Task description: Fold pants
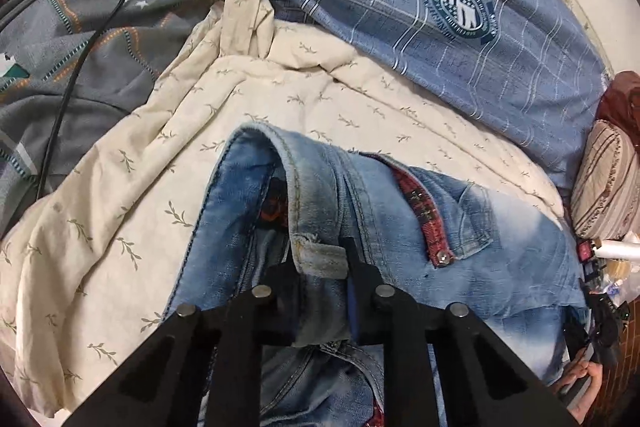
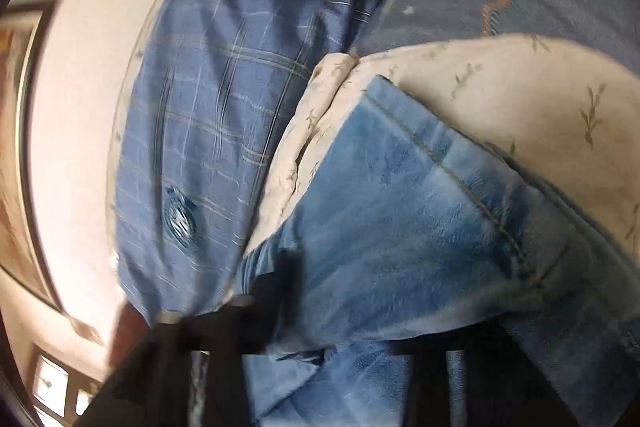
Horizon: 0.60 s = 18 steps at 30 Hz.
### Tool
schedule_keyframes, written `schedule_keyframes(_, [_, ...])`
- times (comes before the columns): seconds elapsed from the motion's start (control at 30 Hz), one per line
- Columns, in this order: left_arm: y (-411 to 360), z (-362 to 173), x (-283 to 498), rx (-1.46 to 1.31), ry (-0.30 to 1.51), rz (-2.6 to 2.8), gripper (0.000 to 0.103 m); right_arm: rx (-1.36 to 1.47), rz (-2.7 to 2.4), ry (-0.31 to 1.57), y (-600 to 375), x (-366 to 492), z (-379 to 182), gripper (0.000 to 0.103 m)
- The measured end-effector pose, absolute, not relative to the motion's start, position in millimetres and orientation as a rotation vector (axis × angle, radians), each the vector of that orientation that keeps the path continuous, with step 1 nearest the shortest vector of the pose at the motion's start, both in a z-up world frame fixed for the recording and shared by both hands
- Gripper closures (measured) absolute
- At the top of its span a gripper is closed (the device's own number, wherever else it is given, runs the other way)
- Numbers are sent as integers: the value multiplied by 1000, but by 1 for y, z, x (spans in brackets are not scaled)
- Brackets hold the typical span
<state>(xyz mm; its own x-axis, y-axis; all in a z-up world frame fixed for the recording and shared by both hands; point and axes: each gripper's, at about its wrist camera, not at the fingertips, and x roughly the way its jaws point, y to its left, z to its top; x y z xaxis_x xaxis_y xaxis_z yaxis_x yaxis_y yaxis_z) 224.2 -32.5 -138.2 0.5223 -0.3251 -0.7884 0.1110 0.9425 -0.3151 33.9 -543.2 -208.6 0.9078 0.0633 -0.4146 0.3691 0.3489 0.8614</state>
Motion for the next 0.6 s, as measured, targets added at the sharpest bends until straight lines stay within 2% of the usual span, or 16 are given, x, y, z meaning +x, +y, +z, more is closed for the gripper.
schedule_keyframes(0.07, [-30,-130,221,-240,967,-287,87,1091,-243,399,-537,25,-194,78])
schedule_keyframes(0.17, [-24,-114,215,-242,932,-315,88,969,-296,371,-531,9,-176,81])
schedule_keyframes(0.4, [6,-81,186,-283,864,-370,89,873,-312,355,-528,-39,-160,81])
schedule_keyframes(0.6, [29,-91,159,-275,894,-377,89,914,-309,407,-530,-83,-177,81])
